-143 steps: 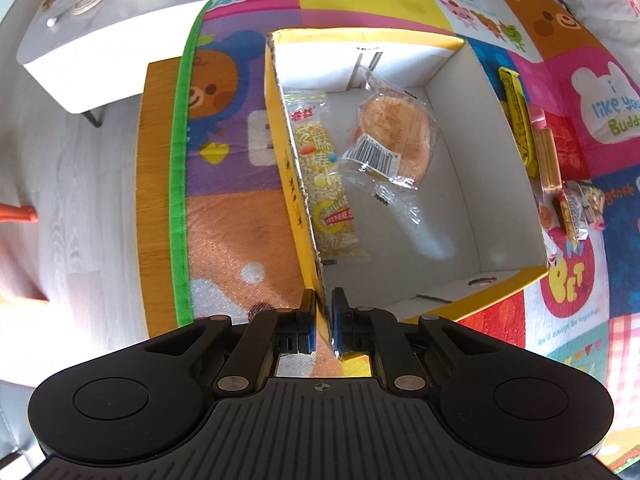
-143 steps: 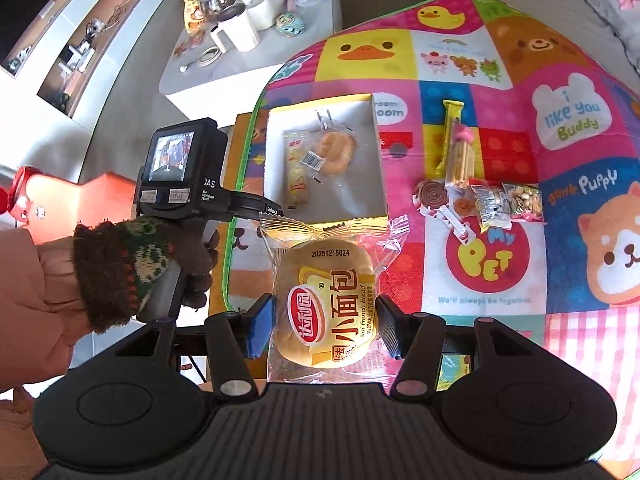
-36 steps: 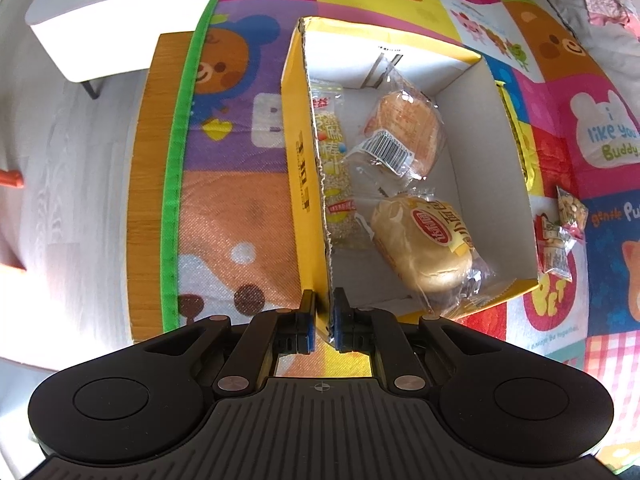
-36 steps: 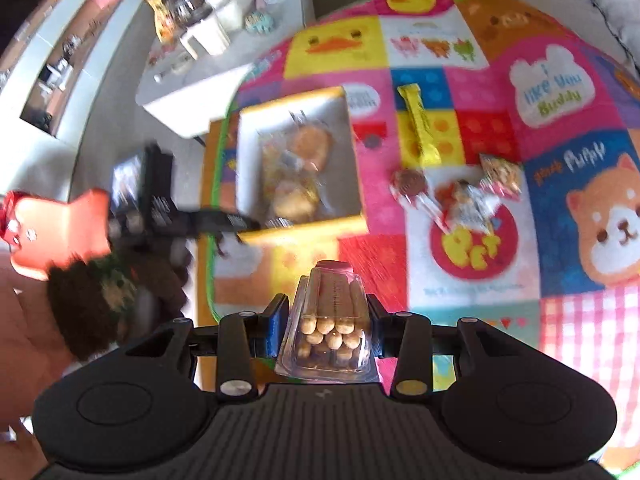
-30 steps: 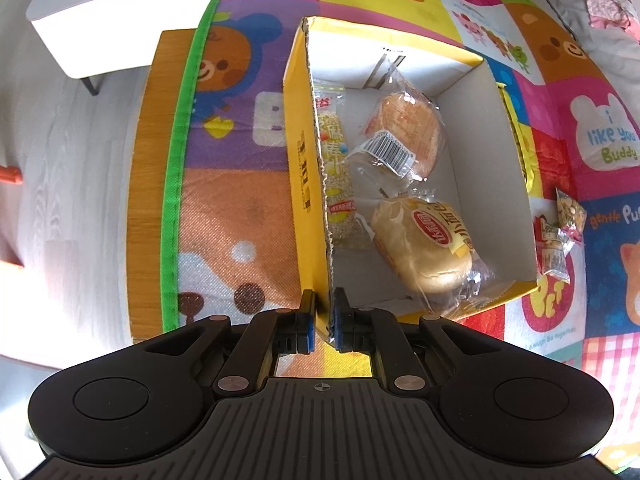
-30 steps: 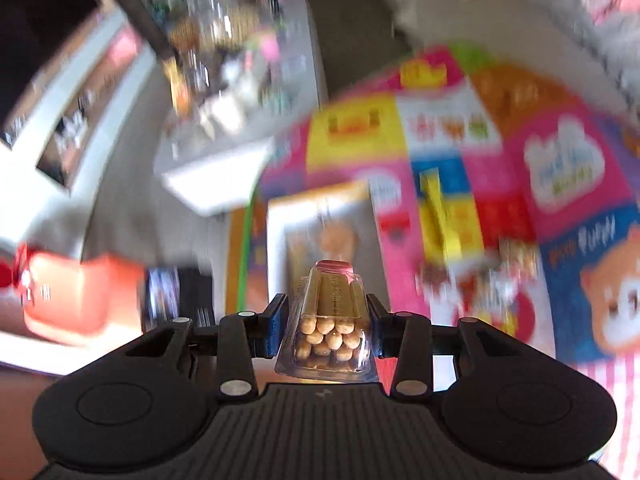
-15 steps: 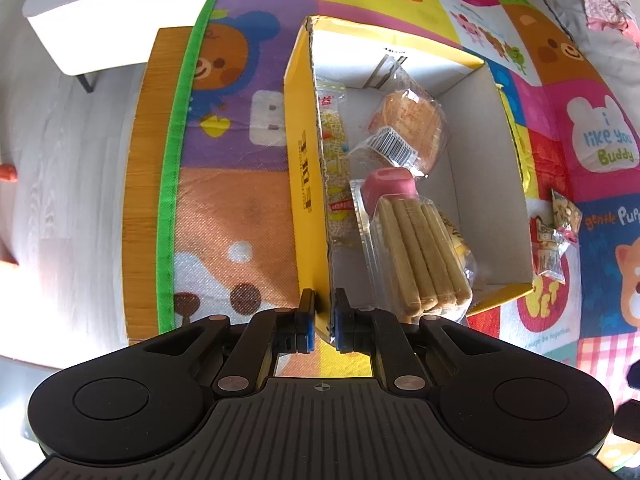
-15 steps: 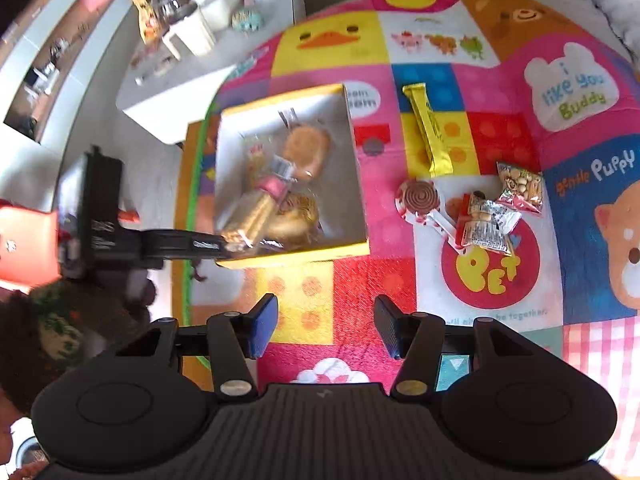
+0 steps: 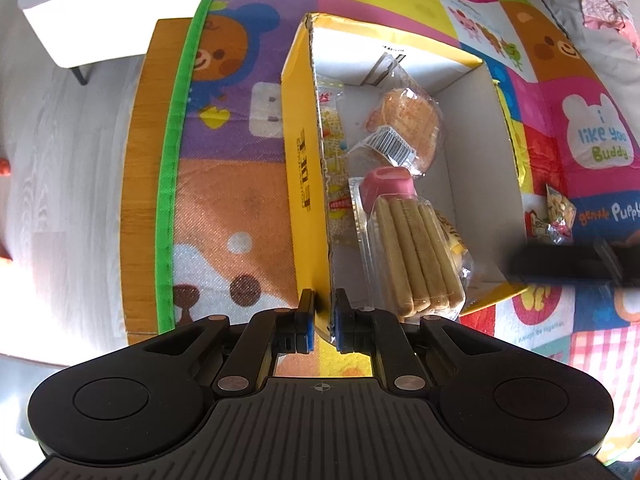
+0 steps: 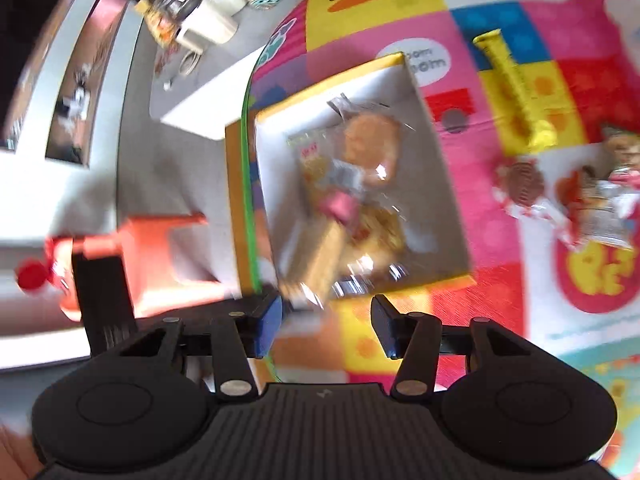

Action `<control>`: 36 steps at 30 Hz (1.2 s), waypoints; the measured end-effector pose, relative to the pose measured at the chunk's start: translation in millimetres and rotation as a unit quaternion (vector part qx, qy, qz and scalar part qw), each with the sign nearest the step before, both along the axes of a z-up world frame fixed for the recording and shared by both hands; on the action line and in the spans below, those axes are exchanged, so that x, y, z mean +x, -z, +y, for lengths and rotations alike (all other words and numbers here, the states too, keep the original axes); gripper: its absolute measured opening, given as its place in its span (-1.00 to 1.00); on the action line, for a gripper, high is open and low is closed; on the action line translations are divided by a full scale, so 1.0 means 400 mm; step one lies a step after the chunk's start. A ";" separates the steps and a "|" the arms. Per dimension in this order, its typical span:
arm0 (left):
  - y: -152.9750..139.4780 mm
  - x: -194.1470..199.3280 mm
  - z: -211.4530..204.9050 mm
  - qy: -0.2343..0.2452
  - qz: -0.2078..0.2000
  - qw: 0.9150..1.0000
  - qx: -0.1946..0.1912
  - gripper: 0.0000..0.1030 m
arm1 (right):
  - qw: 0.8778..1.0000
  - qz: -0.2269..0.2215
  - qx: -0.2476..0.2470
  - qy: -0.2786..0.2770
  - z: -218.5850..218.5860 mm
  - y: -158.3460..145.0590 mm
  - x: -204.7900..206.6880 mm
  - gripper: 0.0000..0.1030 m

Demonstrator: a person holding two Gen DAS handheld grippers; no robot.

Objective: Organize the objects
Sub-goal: 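Lower the biscuit-stick tub into the box with the right gripper and release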

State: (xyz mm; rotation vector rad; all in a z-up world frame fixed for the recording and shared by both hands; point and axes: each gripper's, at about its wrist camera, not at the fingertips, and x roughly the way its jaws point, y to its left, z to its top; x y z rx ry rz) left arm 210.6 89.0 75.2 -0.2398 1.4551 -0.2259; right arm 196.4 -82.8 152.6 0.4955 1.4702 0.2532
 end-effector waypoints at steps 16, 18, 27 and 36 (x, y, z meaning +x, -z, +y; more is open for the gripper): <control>0.001 -0.020 0.025 -0.040 -0.010 0.999 -0.023 -0.76 | 0.990 0.019 -0.097 -0.105 0.160 0.142 0.150 -0.35; 0.001 -0.021 0.028 -0.044 -0.009 0.999 -0.024 -0.76 | 0.993 0.003 -0.082 -0.085 0.141 0.120 0.154 -0.36; -0.001 -0.020 0.028 -0.044 -0.008 0.999 -0.022 -0.77 | 0.990 -0.052 -0.077 -0.103 0.099 0.076 0.156 -0.14; 0.000 -0.020 0.030 -0.050 -0.006 0.998 -0.024 -0.76 | 0.989 -0.093 -0.098 -0.063 0.026 0.034 0.138 -0.13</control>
